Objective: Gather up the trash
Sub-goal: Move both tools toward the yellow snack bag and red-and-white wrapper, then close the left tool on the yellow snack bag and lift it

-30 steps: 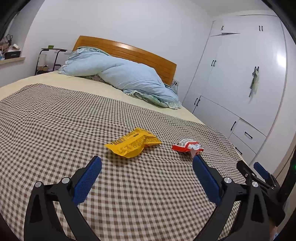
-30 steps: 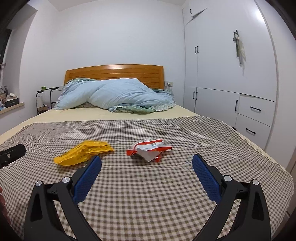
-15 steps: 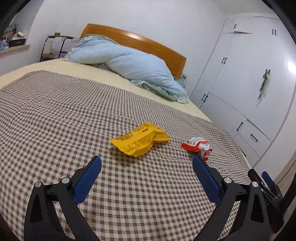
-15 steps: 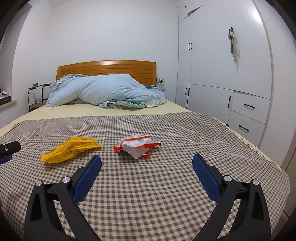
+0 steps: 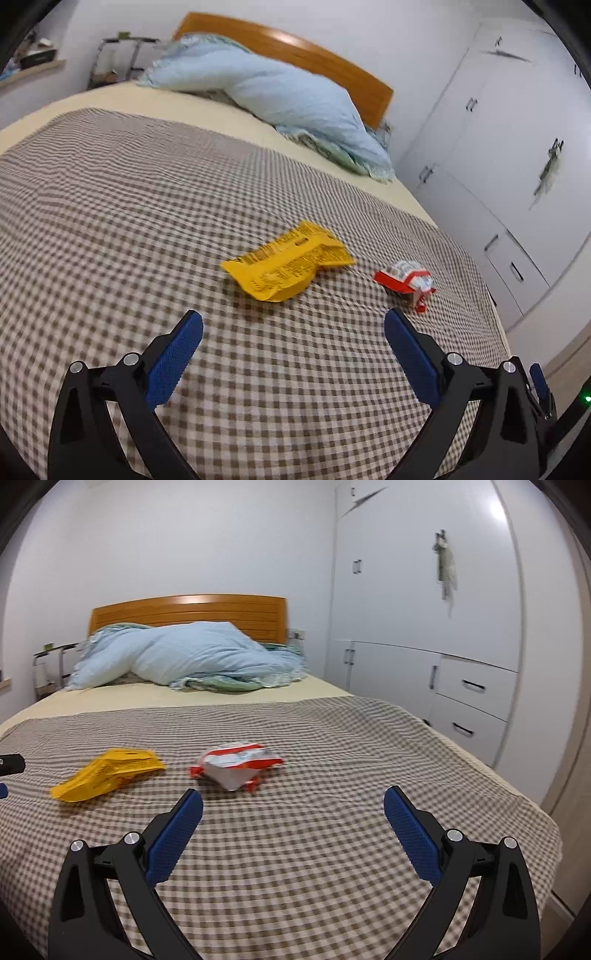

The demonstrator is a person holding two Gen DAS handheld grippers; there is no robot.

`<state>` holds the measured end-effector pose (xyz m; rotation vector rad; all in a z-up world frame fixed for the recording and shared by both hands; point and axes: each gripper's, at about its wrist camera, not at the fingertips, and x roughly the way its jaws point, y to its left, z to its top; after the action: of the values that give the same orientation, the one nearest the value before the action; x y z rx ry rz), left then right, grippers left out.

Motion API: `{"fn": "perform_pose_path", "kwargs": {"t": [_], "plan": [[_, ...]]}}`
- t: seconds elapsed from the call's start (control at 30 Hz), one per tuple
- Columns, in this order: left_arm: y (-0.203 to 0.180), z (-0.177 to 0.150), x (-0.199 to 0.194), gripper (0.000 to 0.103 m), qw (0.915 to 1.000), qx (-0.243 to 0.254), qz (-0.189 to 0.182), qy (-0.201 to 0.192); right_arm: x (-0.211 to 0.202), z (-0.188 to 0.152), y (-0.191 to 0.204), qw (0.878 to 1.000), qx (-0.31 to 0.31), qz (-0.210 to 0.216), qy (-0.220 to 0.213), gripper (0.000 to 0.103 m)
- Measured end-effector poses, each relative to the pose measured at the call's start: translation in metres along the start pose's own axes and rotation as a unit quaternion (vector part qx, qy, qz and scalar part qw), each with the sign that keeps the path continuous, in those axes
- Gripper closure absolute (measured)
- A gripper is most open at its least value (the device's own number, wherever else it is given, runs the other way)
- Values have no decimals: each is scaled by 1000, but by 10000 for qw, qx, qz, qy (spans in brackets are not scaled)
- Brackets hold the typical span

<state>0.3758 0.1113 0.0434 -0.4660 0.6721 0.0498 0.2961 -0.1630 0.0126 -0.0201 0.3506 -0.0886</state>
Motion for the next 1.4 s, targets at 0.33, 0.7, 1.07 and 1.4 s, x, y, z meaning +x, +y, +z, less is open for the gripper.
{"fn": "perform_pose_path", "kwargs": {"t": [0.33, 0.7, 1.07, 1.4], "plan": [[-5, 11, 69, 8, 9878, 1063, 906, 682, 18, -10, -21, 9971, -86, -747, 105, 9], [-34, 5, 140, 8, 9573, 2256, 1704, 605, 39, -27, -48, 9890, 187, -1436, 301, 9], [-4, 11, 144, 65, 9734, 1734, 1252, 823, 40, -32, -65, 9868, 485, -1521, 255, 9], [23, 1, 54, 103, 9916, 921, 612, -668, 40, -33, -55, 9900, 352, -1345, 220, 9]]}}
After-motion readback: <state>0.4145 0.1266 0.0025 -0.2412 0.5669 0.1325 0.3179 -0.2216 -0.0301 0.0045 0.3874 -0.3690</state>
